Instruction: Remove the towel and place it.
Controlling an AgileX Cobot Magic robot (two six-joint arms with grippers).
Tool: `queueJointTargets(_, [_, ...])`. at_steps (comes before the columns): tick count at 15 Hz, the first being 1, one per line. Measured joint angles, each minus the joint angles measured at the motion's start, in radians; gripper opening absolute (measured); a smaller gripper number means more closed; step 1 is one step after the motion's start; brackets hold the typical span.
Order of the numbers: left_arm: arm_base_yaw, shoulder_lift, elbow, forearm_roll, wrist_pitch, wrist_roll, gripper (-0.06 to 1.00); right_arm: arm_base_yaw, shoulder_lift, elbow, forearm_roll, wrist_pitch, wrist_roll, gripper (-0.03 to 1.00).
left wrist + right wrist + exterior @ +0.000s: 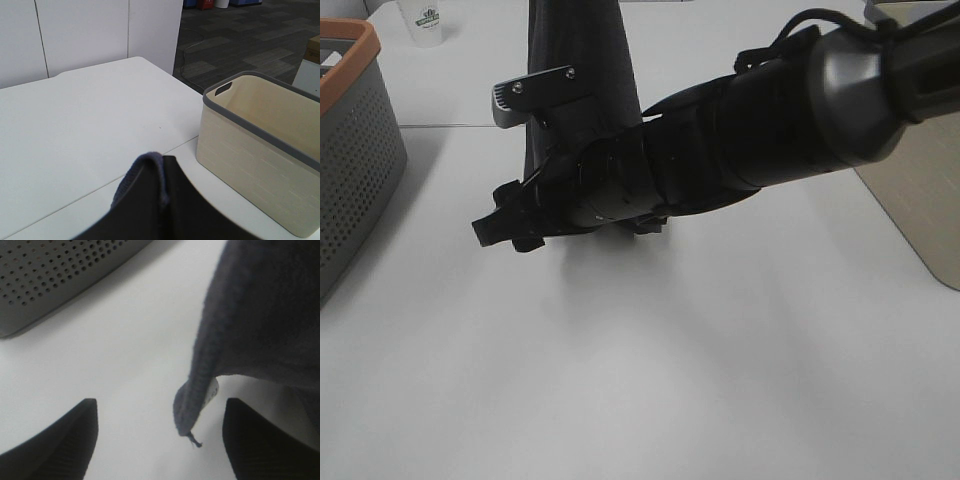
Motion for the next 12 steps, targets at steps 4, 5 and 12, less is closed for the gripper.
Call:
queueJointTargets(4, [0.0, 0.0, 0.0, 0.0, 0.0, -0.001, 0.0, 0.0, 0.071, -0.058, 0.001, -0.014, 0.006, 0.66])
queueJointTargets(5, [0.0, 0.0, 0.0, 0.0, 0.0, -0.003, 0.0, 0.0, 0.079, -0.067, 0.002, -0.024, 0.006, 0.63])
queueJointTargets(12, [0.0, 0.0, 0.0, 0.0, 0.0, -0.024, 0.0, 0.0, 0.085, -0.128, 0.002, -0.128, 0.008, 0.4])
